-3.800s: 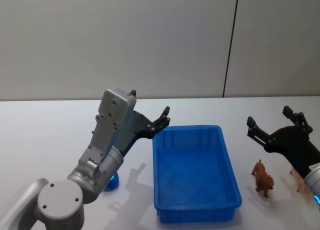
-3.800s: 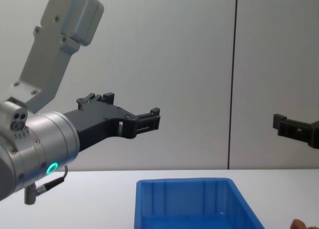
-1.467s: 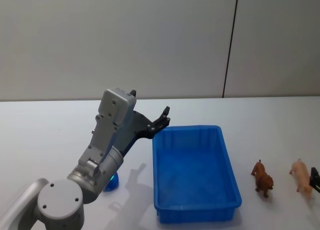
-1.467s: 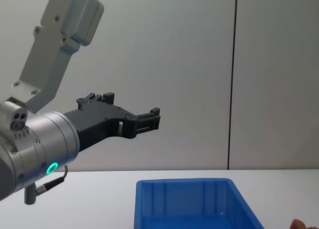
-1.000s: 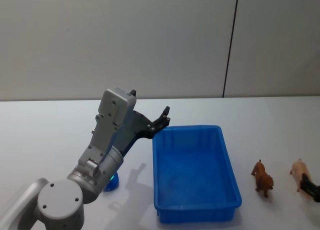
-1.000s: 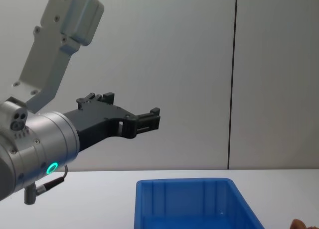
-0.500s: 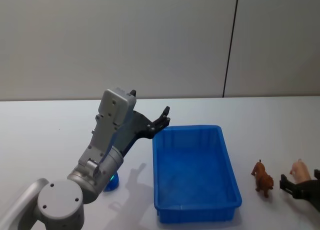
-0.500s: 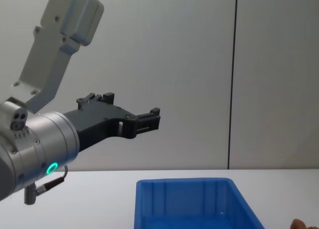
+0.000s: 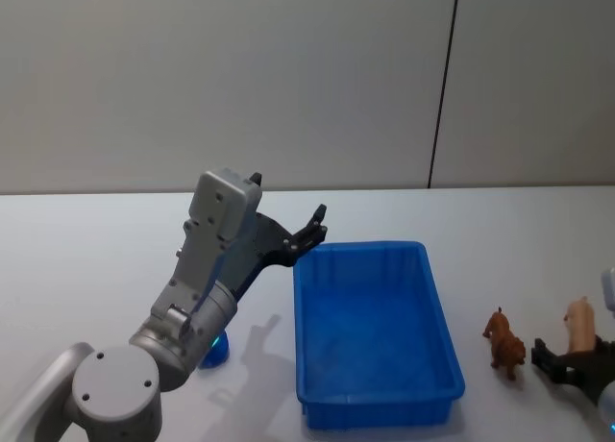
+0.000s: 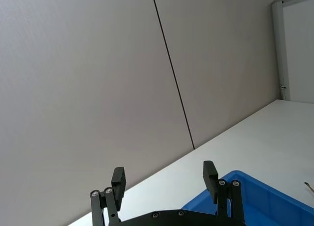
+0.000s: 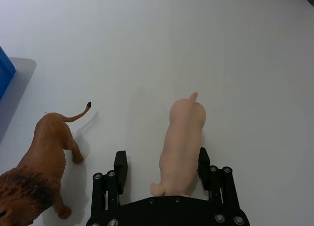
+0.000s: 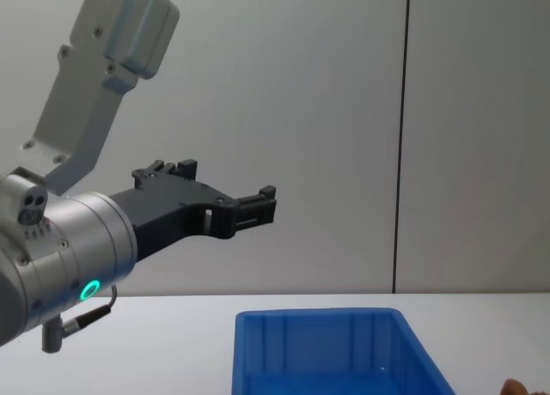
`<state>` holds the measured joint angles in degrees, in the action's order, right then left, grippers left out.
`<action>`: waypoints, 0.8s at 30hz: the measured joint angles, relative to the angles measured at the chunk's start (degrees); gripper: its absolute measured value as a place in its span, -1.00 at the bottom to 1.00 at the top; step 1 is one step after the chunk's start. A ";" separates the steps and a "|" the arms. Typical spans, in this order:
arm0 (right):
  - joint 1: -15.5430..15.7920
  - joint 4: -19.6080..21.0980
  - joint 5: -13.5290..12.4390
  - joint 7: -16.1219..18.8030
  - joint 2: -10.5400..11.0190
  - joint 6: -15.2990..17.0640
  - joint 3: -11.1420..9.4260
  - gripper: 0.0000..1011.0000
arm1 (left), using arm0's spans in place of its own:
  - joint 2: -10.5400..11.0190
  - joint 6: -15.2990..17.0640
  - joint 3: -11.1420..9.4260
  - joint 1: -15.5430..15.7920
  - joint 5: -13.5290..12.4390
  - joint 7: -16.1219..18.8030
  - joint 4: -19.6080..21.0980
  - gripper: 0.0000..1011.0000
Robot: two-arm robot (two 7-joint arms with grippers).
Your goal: Pick up the two dolls from the table and place them into the box.
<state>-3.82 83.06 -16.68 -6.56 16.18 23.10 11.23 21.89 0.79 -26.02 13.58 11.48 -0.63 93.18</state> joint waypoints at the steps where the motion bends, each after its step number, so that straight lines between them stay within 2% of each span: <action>1: -0.17 -0.21 -0.08 -0.23 -0.18 0.12 0.04 0.68 | 0.00 0.00 0.00 0.00 0.00 0.00 0.00 0.98; 2: -0.26 -0.32 -0.12 -0.33 -0.26 0.17 0.06 0.68 | 0.00 0.00 0.00 0.00 0.00 0.00 0.00 0.98; 4: -0.47 -0.59 -0.21 -0.61 -0.47 0.31 0.12 0.51 | 0.00 0.00 0.00 0.00 0.00 0.00 0.00 0.98; 7: -0.71 -0.93 -0.27 -0.94 -0.70 0.50 0.17 0.40 | 0.00 0.00 0.00 0.00 0.00 0.00 0.00 0.98; 24: -1.03 -1.68 -0.14 -1.57 -1.21 0.45 0.23 0.17 | 0.00 0.00 0.00 0.00 0.00 0.00 0.00 0.98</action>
<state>-4.85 81.38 -16.82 -8.13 14.98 23.55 11.46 21.90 0.80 -26.02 13.59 11.48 -0.63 93.18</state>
